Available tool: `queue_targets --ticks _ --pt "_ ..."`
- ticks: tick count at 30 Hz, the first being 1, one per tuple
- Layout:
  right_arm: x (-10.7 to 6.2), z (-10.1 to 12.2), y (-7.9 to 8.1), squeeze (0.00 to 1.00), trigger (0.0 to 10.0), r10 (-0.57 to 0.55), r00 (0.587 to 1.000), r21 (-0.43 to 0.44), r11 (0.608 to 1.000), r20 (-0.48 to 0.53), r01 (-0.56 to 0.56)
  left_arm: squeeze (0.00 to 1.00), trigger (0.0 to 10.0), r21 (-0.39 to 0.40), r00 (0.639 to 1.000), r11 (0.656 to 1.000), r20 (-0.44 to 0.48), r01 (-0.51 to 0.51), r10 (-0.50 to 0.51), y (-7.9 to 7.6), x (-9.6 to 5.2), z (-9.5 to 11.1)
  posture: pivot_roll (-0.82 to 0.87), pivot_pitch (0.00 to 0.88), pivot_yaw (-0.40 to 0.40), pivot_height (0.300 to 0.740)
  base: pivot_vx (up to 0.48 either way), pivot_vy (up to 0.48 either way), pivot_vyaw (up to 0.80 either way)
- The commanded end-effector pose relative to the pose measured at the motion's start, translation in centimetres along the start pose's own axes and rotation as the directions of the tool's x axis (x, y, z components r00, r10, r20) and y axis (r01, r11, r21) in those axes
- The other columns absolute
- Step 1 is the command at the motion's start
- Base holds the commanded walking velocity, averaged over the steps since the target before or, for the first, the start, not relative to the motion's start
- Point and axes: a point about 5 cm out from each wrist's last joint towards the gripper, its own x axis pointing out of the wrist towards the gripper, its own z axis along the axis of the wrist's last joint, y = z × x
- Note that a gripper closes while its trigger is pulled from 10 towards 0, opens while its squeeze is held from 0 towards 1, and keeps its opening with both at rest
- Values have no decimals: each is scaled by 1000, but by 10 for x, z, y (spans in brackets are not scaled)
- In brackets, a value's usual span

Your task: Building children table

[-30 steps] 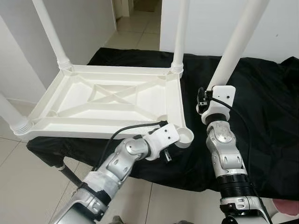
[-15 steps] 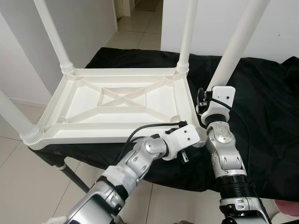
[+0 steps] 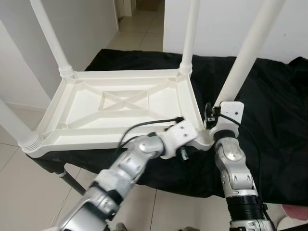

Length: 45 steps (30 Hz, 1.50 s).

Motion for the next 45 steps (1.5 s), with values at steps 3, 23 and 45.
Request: queue_targets --ticks 3,23,45 --pt "-4 -1 7 0 10000 23 1000 15 1000 -3 -23 0 10000 -29 999 998 5 47 -47 1 -8 1 -93 15 51 740 0 0 0" --pt "-38 -21 1 0 10000 100 995 -33 994 -29 -101 0 10000 -48 994 999 103 -13 18 1 -43 8 -83 20 30 740 0 0 0" --pt "-44 -31 -3 0 10000 214 975 -98 971 -57 -219 0 10000 -114 990 990 112 -78 91 9 -45 9 -100 5 49 740 0 0 0"
